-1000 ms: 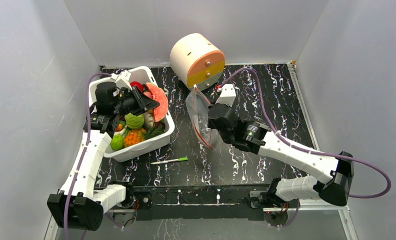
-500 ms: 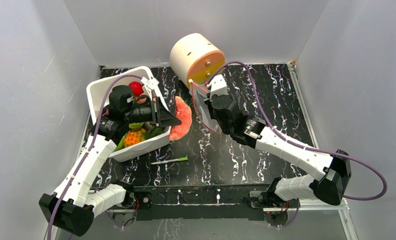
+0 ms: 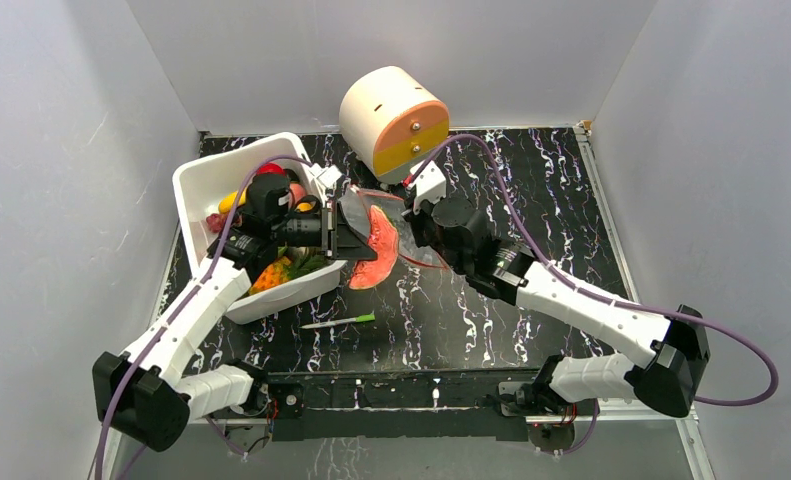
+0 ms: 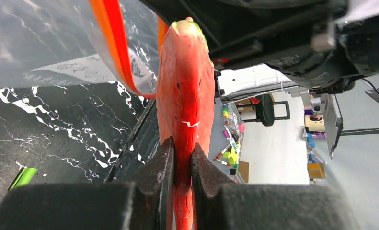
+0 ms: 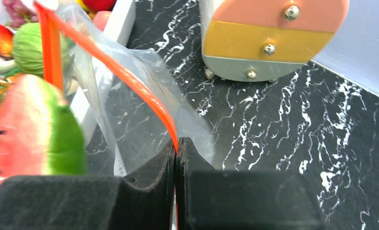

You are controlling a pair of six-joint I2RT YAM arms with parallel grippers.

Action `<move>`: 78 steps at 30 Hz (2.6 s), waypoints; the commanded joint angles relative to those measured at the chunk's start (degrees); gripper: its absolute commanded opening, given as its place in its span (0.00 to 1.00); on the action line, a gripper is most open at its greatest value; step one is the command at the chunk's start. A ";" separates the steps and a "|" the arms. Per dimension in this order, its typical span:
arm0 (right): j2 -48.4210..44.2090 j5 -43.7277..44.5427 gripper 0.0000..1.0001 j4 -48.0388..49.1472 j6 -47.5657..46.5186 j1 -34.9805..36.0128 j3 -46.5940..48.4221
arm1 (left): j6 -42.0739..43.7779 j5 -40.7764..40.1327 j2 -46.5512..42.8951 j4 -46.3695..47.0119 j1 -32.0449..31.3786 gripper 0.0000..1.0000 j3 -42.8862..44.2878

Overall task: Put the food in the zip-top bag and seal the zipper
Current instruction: Place the fake fruit in the zipper food storage bag, then adjust the zipper food storage bag at the center of the board.

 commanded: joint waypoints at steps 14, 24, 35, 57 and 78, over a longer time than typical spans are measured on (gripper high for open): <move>-7.95 -13.18 0.00 11.31 -5.13 1.00 -5.74 | 2.49 -4.35 7.15 -8.74 -0.71 0.00 3.08; -6.58 -19.23 0.00 10.63 1.37 1.26 -8.32 | -2.82 -8.36 9.83 -10.95 -0.71 0.09 5.82; -5.89 -12.92 0.00 6.01 18.03 1.27 -7.52 | -8.26 -16.09 6.51 -9.16 -0.71 0.58 5.31; -8.49 1.04 0.00 0.30 30.50 1.27 -5.09 | 2.02 -23.93 1.97 -17.58 -0.71 0.71 10.64; -5.32 8.06 0.00 -6.80 30.51 1.19 -1.04 | -2.67 -19.77 6.23 -3.42 -0.93 0.00 8.13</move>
